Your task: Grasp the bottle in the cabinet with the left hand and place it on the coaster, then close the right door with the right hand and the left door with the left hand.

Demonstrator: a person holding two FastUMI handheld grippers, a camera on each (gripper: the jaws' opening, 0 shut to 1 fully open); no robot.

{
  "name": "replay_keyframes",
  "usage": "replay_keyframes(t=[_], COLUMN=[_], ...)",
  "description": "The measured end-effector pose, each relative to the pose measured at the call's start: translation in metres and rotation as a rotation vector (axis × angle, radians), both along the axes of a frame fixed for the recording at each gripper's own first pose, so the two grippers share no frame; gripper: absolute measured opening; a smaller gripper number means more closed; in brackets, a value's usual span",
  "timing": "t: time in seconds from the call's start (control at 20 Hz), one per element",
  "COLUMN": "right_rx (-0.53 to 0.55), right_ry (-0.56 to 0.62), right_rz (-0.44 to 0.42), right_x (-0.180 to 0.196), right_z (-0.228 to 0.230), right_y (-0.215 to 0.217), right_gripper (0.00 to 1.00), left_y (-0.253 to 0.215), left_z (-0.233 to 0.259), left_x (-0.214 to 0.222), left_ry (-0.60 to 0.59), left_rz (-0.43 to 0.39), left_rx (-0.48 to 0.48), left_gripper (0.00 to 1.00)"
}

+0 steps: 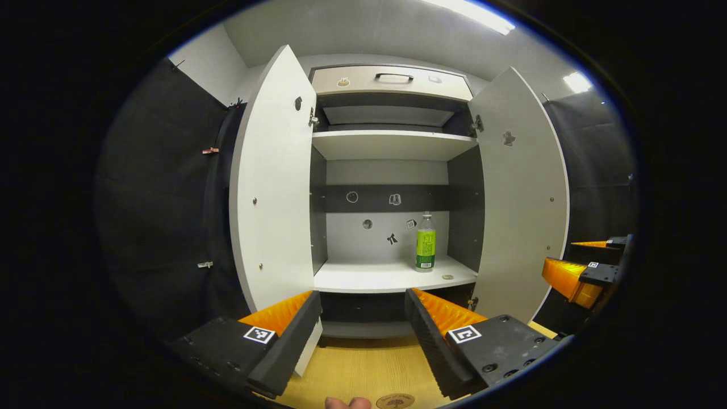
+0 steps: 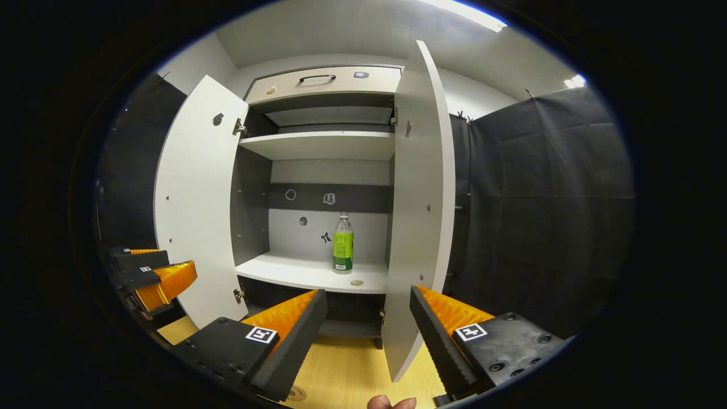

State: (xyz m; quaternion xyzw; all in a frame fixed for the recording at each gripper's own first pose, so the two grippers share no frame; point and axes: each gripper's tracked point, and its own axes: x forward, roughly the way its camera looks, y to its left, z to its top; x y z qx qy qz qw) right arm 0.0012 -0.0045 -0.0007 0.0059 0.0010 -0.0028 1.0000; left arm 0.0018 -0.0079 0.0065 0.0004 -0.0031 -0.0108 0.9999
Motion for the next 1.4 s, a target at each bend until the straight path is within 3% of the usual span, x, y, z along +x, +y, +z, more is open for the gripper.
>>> replay_keyframes(t=[0.4, 0.7, 1.4], right_rx=[0.003, 0.014, 0.038], right_ry=[-0.005, -0.011, -0.020], right_rz=[-0.002, -0.009, -0.111], right_x=[-0.002, -0.010, -0.023], right_z=[0.001, 0.008, 0.010], right_y=[-0.003, -0.015, -0.097], right_gripper=[0.97, 0.98, 0.98], left_y=[-0.011, -0.035, -0.146], left_z=[0.002, 0.012, 0.027], left_x=[0.006, 0.034, 0.214], left_ry=[0.002, -0.017, -0.054], left_rz=[-0.018, -0.059, -0.188], left_rx=[0.014, 0.026, -0.032], left_gripper=[0.95, 0.95, 0.95])
